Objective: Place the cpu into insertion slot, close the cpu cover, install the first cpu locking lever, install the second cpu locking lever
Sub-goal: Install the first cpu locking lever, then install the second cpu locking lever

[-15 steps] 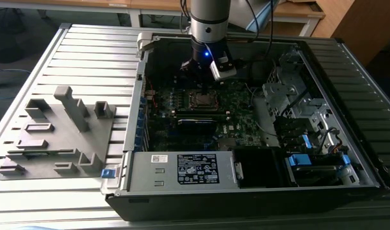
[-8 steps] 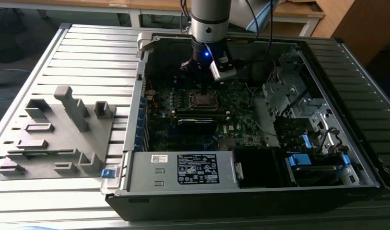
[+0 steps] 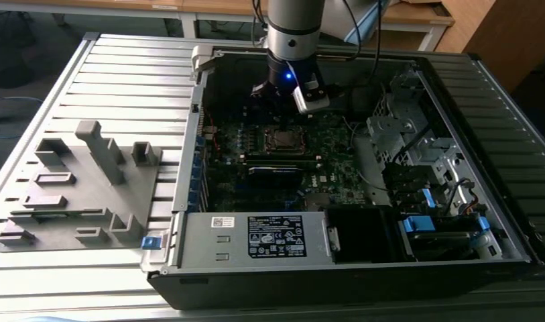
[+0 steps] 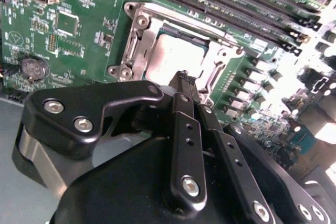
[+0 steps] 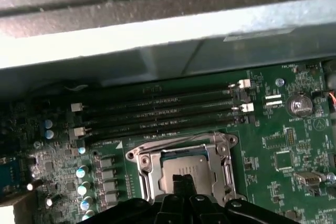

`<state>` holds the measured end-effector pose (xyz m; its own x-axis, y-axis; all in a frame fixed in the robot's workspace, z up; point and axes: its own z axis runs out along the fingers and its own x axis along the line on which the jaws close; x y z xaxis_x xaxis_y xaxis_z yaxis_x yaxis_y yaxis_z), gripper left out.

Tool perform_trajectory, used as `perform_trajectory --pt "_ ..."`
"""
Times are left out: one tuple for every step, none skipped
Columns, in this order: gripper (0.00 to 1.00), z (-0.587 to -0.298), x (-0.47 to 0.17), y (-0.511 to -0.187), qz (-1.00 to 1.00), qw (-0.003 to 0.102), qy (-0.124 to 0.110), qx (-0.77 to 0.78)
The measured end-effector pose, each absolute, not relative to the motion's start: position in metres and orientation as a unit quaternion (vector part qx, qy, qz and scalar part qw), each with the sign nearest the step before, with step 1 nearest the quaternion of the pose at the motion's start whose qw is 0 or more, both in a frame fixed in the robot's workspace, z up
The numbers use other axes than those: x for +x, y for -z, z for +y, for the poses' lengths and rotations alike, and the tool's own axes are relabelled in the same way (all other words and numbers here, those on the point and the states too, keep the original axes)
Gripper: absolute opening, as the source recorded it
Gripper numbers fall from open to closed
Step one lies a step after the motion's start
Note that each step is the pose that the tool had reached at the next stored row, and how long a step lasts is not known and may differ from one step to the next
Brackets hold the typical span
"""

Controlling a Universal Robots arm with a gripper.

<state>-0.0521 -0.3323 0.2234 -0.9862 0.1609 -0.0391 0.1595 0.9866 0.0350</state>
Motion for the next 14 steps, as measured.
perform_trajectory --pt "0.11 -0.3323 -0.052 -0.2234 0.996 0.021 -0.017 0.08" --pt "0.11 -0.3323 -0.0518 -0.2234 0.996 0.021 -0.017 0.079" --pt "0.11 -0.3323 -0.0512 -0.2233 0.996 0.021 -0.017 0.079" --pt "0.11 -0.3323 -0.0495 -0.2234 0.996 0.021 -0.017 0.079" --pt "0.11 -0.3323 -0.047 -0.2234 0.996 0.02 -0.017 0.079" --pt "0.11 -0.3324 -0.0459 -0.2234 0.996 0.02 -0.017 0.079" --pt "0.11 -0.3324 -0.0459 -0.2234 0.997 0.02 -0.017 0.079" --pt "0.11 -0.3327 -0.0459 -0.2234 0.996 0.02 -0.017 0.079" --pt "0.11 -0.3337 -0.0458 -0.2234 0.997 0.02 -0.017 0.079" --pt "0.11 -0.3347 -0.0458 -0.2233 0.997 0.02 -0.017 0.079" --pt "0.11 -0.335 -0.0459 -0.2233 0.996 0.02 -0.017 0.079" --pt "0.11 -0.335 -0.0458 -0.2233 0.996 0.02 -0.017 0.079" --pt "0.11 -0.3351 -0.0459 -0.2233 0.996 0.02 -0.017 0.079" --pt "0.11 -0.3377 -0.0458 -0.2233 0.996 0.02 -0.017 0.079"
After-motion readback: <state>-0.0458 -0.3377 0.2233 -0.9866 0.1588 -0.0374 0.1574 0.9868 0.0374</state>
